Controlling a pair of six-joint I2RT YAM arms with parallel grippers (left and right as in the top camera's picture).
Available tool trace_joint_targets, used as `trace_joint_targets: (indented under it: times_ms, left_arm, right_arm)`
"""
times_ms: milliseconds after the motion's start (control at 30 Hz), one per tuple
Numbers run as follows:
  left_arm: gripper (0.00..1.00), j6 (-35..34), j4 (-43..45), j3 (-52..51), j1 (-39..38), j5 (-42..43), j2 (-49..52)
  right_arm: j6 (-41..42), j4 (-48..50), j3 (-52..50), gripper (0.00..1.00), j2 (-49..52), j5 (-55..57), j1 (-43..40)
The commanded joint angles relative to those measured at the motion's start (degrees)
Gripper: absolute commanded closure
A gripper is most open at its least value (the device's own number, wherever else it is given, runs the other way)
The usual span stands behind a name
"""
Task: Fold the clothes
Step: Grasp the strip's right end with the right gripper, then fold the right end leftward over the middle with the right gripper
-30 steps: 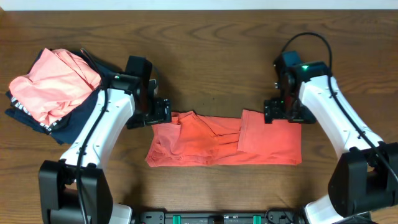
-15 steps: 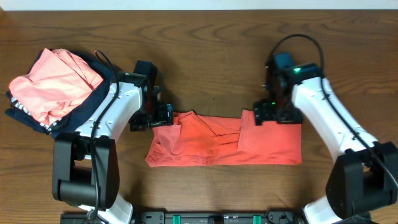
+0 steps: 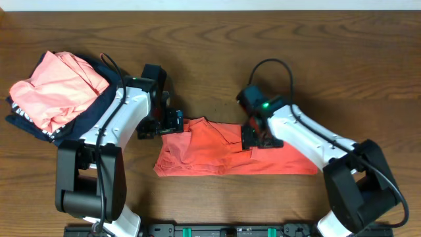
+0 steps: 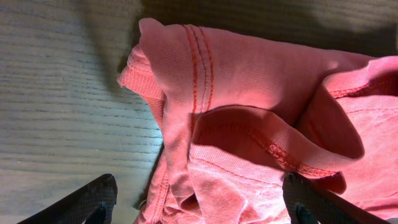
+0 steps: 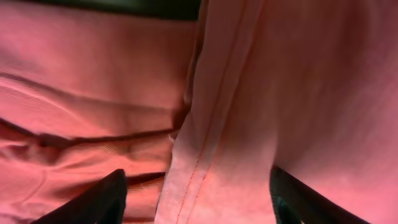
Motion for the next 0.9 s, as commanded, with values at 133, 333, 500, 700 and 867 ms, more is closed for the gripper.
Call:
trace_joint_targets:
  times_ms: [133,333,500,700,867]
  left_arm:
    - [0.14,0.3,-0.7,-0.5,0.1,-0.1,0.0]
    - [0.14,0.3,-0.7,-0.5,0.1,-0.1,0.0]
    - [0.14,0.3,-0.7,-0.5,0.1,-0.1,0.0]
    - [0.14,0.3,-1.0,-0.5,0.1,-0.1,0.0]
    - [0.14,0.3,-1.1,-0.5,0.1,-0.1,0.0]
  right_arm:
    - [6.5,0.4,-1.5,0.43,0.5,7.0,2.0]
    - [7.5,3.5,-5.8,0.43,0.5,7.0,2.0]
    - [7.5,4.3,-7.0,0.67,0.5,7.0,2.0]
    - [6.5,-0.8,-3.1,0.80,-0.6,7.6,0.3]
    - [2.7,-5.7,0.7,0.86,-1.2,6.6,-1.5]
